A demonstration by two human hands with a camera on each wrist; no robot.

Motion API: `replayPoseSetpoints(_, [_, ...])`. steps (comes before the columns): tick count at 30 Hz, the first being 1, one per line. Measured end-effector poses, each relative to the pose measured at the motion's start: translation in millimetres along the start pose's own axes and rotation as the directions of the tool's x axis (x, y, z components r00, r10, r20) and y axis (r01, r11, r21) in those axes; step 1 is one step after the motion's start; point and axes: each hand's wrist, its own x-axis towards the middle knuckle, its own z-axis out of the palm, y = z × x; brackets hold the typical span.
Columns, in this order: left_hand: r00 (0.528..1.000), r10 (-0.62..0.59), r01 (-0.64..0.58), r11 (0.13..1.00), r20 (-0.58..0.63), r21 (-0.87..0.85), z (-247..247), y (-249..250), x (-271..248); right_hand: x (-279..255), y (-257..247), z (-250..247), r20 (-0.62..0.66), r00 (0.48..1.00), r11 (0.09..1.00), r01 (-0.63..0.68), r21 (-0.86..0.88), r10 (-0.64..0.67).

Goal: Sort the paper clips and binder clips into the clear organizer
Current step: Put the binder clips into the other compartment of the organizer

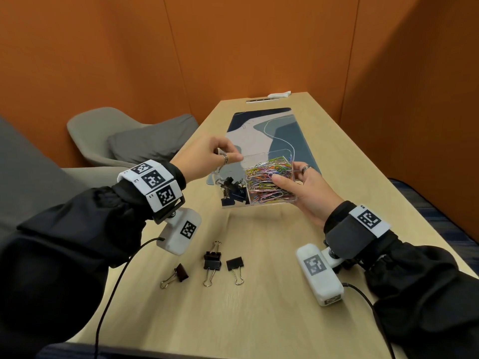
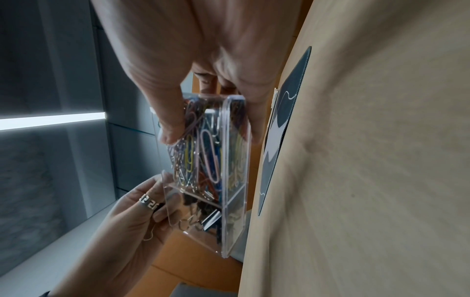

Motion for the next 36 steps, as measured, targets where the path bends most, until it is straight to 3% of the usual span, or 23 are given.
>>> replayPoseSetpoints(4, [0.992,-0.090,0.087,0.996,0.087,0.036,5.5,-4.4,1.9,-0.6,-0.5,1.4,0.005,1.000,1.000,0.006,-0.025,-0.006])
replayPoseSetpoints(9, [0.971,-0.206,0.227,0.954,0.124,-0.196,4.3,-3.1,2.9,-0.7,0.1,1.6,0.002,1.000,0.999,0.004,-0.034,-0.004])
replayPoseSetpoints(13, [0.978,-0.163,0.187,0.960,0.127,-0.210,4.3,-3.3,3.8,-2.5,-0.7,2.4,0.010,1.000,0.999,0.014,-0.030,-0.014])
replayPoseSetpoints(19, [0.998,-0.042,0.034,0.986,-0.045,-0.162,5.7,-8.2,5.3,-5.0,-2.7,3.8,0.014,0.999,0.998,0.030,-0.046,-0.030])
replayPoseSetpoints(22, [0.998,-0.010,-0.001,0.983,-0.062,-0.184,7.2,-8.2,3.2,-5.2,-2.7,2.7,0.022,0.999,0.999,0.030,-0.042,-0.029])
replayPoseSetpoints(26, [0.997,0.000,-0.005,0.998,-0.080,-0.061,8.1,-10.0,2.0,-4.5,-2.2,3.4,0.019,0.999,0.999,0.031,-0.042,-0.031])
replayPoseSetpoints(36, [0.997,-0.065,0.066,0.998,-0.049,0.016,4.0,-10.3,-5.9,-1.7,0.0,1.8,0.012,0.999,0.998,0.033,-0.046,-0.032])
